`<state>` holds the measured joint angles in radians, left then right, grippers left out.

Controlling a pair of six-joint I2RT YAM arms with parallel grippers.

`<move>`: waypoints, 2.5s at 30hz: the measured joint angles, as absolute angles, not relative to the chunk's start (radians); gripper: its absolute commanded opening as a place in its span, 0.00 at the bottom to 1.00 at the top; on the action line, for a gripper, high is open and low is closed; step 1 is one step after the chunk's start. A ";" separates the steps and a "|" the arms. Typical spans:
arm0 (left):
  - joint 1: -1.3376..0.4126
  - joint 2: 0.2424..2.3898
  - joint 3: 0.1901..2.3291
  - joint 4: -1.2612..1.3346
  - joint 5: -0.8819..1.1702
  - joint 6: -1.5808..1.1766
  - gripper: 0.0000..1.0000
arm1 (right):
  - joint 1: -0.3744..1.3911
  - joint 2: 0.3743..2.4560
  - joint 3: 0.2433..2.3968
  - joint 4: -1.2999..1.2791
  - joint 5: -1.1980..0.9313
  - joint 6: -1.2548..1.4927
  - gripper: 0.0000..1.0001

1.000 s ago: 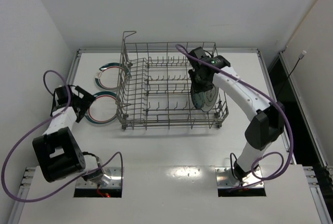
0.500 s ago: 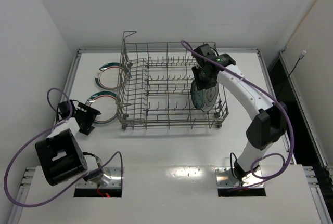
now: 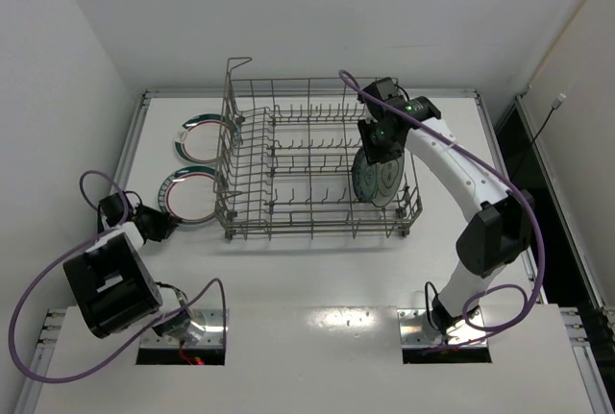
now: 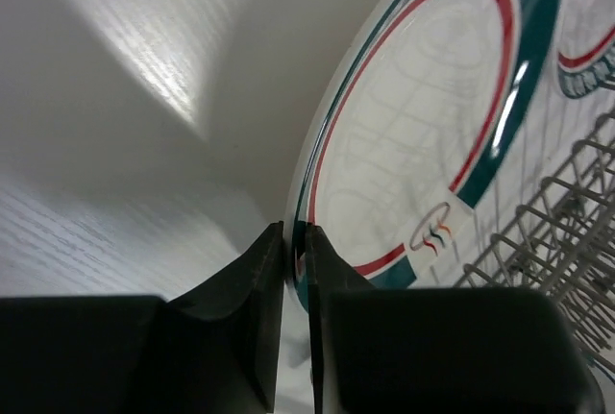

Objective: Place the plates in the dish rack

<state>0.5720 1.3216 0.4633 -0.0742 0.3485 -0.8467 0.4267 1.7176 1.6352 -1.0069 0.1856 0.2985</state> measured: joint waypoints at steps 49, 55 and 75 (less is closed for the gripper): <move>0.242 1.048 1.030 -0.216 0.288 -0.942 0.01 | 0.265 1.480 1.150 0.055 -0.894 0.905 0.65; 0.255 1.027 1.100 -0.309 0.178 -0.845 0.01 | 0.265 1.490 1.150 0.081 -0.929 0.926 0.65; 0.131 1.021 1.032 -0.021 0.453 -1.013 0.01 | 0.265 1.524 1.150 0.241 -0.974 1.003 0.65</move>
<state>0.1314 1.0210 1.0325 -0.0208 0.4530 -1.0134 0.2653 1.5238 1.1503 0.2405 -0.9745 1.0031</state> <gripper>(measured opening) 0.052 0.645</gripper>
